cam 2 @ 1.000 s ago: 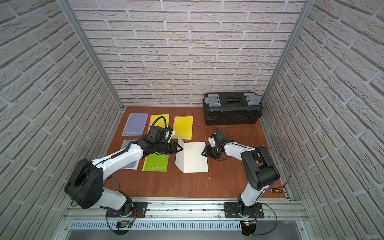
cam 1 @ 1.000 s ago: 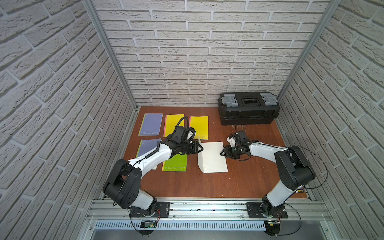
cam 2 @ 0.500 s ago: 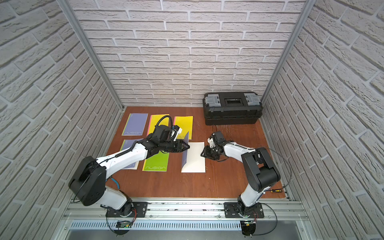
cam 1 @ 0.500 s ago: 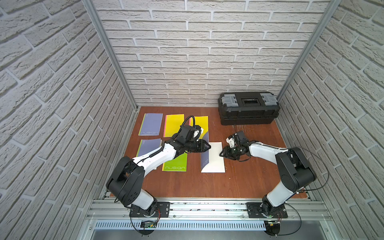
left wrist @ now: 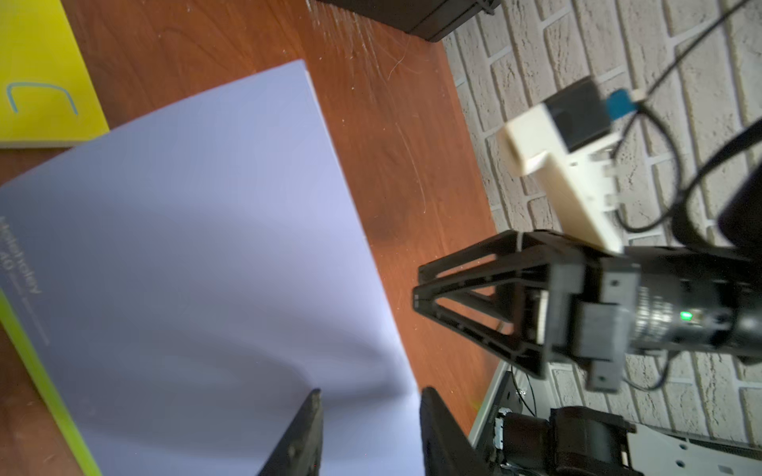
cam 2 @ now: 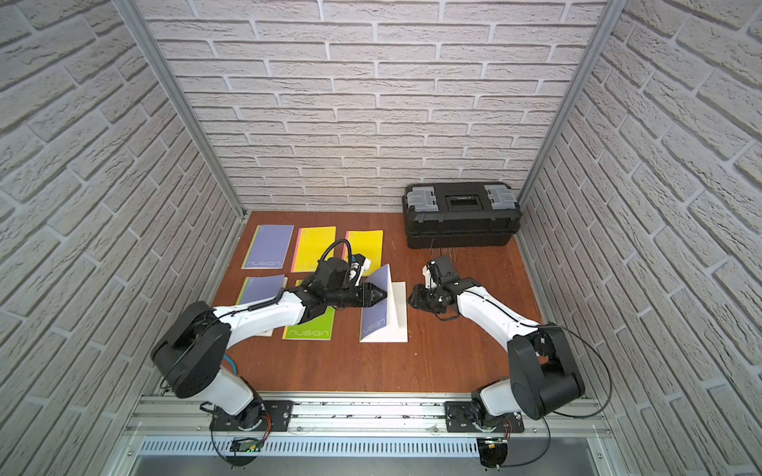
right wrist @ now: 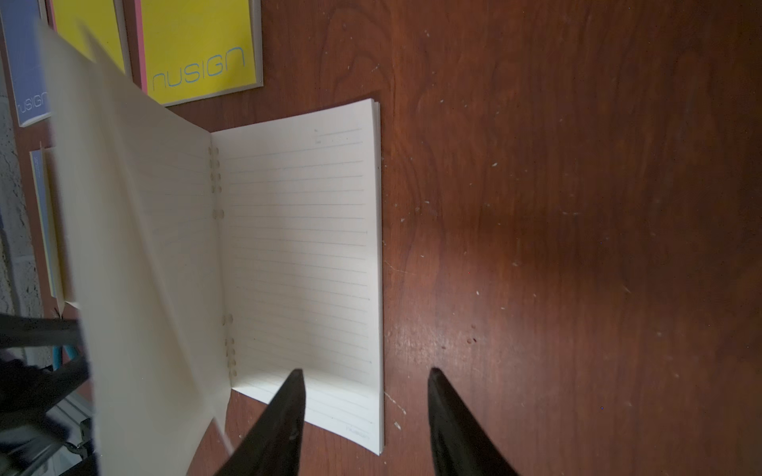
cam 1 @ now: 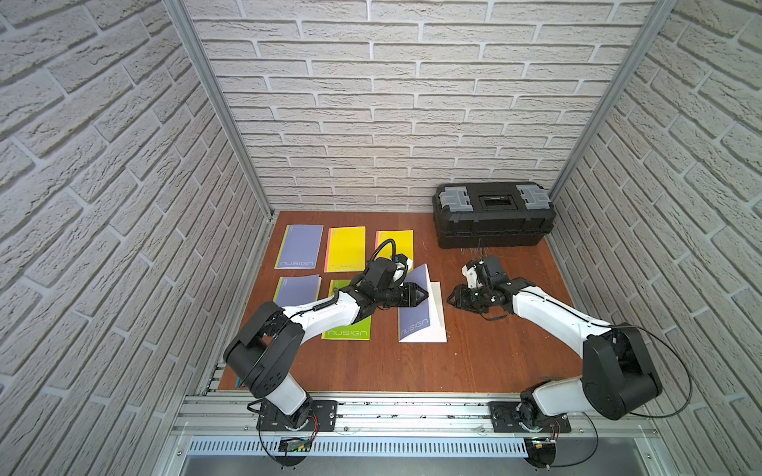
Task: Close the notebook
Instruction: Close the notebook at the center of the board, then move the notebook to the center of the board.
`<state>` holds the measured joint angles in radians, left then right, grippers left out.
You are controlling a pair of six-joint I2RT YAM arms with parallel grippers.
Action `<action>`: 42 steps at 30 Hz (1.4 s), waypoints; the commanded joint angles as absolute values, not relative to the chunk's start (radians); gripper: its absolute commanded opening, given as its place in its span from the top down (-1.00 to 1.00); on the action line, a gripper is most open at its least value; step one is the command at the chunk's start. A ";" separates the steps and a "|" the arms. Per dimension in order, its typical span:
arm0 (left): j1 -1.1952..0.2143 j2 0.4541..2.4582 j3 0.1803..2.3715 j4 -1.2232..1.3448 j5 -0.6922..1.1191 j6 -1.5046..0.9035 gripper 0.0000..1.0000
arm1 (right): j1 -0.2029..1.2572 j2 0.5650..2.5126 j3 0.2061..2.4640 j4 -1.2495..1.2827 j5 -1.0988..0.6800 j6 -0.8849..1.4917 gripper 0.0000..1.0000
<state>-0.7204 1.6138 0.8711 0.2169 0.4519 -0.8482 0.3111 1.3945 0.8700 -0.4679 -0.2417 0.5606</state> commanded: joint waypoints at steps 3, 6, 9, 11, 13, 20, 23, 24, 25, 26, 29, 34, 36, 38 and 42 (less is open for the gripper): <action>-0.729 1.659 0.848 0.356 0.446 -0.874 0.21 | 0.307 1.313 0.899 -0.523 -0.170 0.541 -0.01; -0.731 1.681 0.853 0.330 0.429 -0.871 0.22 | 0.308 1.303 0.906 -0.533 -0.162 0.540 -0.02; -0.736 1.700 0.888 0.217 0.384 -0.844 0.24 | 0.307 1.314 0.913 -0.538 -0.177 0.539 -0.02; -0.743 1.713 0.915 0.145 0.351 -0.830 0.24 | 0.307 1.323 0.911 -0.532 -0.181 0.540 -0.01; -0.753 1.731 0.941 0.081 0.323 -0.813 0.24 | 0.308 1.331 0.908 -0.524 -0.187 0.543 -0.01; -0.803 1.814 1.046 -0.100 0.240 -0.761 0.26 | 0.310 1.366 0.897 -0.491 -0.220 0.547 0.01; -0.818 1.849 1.081 -0.149 0.212 -0.753 0.28 | 0.314 1.376 0.879 -0.465 -0.229 0.557 0.01; -0.820 1.858 1.089 -0.162 0.203 -0.754 0.28 | 0.316 1.379 0.870 -0.453 -0.232 0.562 0.01; -0.820 1.865 1.092 -0.167 0.197 -0.757 0.28 | 0.317 1.380 0.861 -0.442 -0.236 0.566 0.01; -0.821 1.868 1.091 -0.169 0.195 -0.759 0.28 | 0.319 1.384 0.853 -0.431 -0.236 0.571 0.01; -0.821 1.881 1.091 -0.178 0.186 -0.764 0.29 | 0.325 1.399 0.831 -0.397 -0.247 0.580 0.02; -0.818 1.896 1.076 -0.159 0.196 -0.774 0.31 | 0.345 1.439 0.810 -0.359 -0.255 0.589 0.06; -0.811 1.889 1.049 -0.125 0.211 -0.790 0.31 | 0.356 1.455 0.801 -0.339 -0.257 0.593 0.08; -0.800 1.881 1.028 -0.112 0.216 -0.800 0.31 | 0.369 1.474 0.797 -0.324 -0.259 0.600 0.10; -0.786 1.863 0.998 -0.109 0.212 -0.802 0.31 | 0.394 1.514 0.797 -0.302 -0.259 0.607 0.14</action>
